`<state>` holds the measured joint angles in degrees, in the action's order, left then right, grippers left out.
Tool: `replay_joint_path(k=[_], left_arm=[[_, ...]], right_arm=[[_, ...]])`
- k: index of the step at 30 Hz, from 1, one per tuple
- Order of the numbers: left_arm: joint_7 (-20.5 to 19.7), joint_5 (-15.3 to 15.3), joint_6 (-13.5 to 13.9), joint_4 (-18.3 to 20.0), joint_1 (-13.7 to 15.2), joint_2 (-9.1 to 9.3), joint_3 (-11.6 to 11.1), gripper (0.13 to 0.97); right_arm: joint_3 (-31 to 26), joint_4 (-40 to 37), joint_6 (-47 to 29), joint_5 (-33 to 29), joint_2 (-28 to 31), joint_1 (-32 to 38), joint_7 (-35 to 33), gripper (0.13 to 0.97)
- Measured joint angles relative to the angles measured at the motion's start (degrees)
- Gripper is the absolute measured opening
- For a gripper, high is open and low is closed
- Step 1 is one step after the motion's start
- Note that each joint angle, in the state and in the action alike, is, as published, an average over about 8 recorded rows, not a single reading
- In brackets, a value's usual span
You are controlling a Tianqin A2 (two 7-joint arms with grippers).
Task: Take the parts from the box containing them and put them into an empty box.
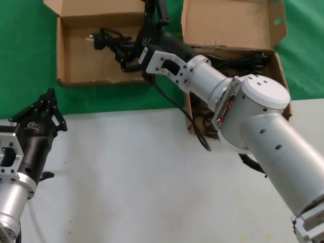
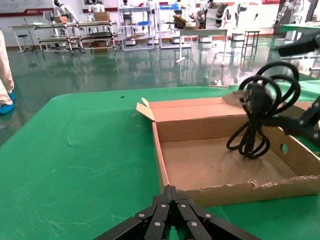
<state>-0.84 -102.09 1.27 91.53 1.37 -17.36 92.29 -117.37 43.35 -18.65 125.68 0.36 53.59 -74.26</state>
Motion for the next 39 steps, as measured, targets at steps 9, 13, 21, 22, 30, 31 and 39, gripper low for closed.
replay_joint_path(k=[9,13,21,22,30,31,39], left_arm=[[0.0,0.0,0.0,0.0,0.0,0.0,0.0,0.145],[0.0,0.0,0.0,0.0,0.0,0.0,0.0,0.145],[0.0,0.0,0.0,0.0,0.0,0.0,0.0,0.145],[0.0,0.0,0.0,0.0,0.0,0.0,0.0,0.145],[0.0,0.0,0.0,0.0,0.0,0.0,0.0,0.145],[0.0,0.0,0.0,0.0,0.0,0.0,0.0,0.145],[0.0,0.0,0.0,0.0,0.0,0.0,0.0,0.145]], right_arm=[[-3.8,-6.8,-1.6,12.4,-0.3,1.5,-8.9,0.966],[-4.5,-9.0,-2.4,15.2,-0.3,2.0,-10.5,0.966],[-2.7,-9.4,-3.5,10.2,0.0,1.7,-6.5,0.966],[-2.4,-9.0,-3.5,8.8,0.1,1.6,-5.5,0.966],[1.0,-4.7,-2.4,-2.2,0.6,0.4,1.2,0.966],[1.4,-4.1,-2.3,-3.2,0.6,0.3,1.8,0.966],[3.6,-1.1,-1.0,-7.8,-0.1,0.6,4.5,0.966]])
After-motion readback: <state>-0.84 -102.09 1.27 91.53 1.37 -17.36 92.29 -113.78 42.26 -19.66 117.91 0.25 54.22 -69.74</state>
